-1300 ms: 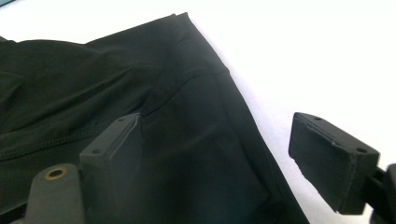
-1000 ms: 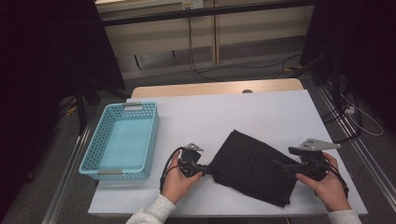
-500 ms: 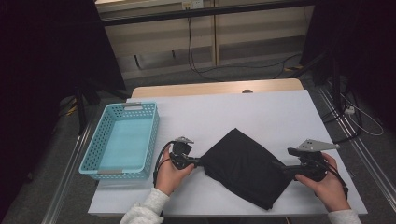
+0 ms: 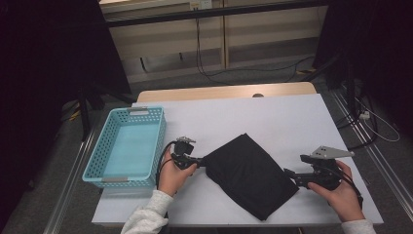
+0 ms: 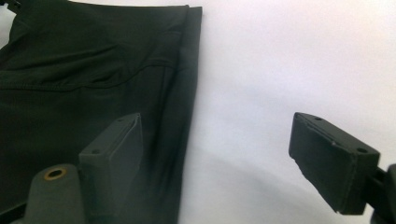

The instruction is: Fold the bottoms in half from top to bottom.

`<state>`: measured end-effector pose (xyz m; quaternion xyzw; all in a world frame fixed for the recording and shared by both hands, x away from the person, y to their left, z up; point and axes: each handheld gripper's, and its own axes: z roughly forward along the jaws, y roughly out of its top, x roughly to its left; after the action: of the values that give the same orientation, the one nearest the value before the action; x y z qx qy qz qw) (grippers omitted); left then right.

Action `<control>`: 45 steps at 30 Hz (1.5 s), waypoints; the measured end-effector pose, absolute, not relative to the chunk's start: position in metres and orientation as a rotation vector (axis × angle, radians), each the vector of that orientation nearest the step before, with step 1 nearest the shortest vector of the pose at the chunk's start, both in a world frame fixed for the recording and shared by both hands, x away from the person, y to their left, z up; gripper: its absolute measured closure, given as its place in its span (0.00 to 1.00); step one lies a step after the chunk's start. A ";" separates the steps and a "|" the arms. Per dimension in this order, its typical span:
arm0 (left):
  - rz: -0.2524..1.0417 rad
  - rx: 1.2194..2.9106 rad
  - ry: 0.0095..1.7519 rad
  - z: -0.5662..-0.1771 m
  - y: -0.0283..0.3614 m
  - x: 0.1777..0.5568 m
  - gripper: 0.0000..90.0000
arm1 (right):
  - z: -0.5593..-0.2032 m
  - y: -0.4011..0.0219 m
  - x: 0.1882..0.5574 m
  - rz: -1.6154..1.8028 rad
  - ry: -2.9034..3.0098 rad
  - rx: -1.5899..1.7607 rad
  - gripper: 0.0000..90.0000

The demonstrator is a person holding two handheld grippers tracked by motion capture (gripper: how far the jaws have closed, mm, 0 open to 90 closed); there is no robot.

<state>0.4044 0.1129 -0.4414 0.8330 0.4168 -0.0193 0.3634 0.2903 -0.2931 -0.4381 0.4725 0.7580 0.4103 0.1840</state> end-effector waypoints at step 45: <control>0.244 2.165 1.177 -0.407 0.145 0.425 0.24 | -0.446 -0.220 0.293 1.167 2.179 1.299 0.21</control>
<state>0.4246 0.1446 -0.4068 0.8265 0.4491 0.0930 0.3265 0.2930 -0.2198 -0.4455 0.4580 0.7686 0.4116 0.1735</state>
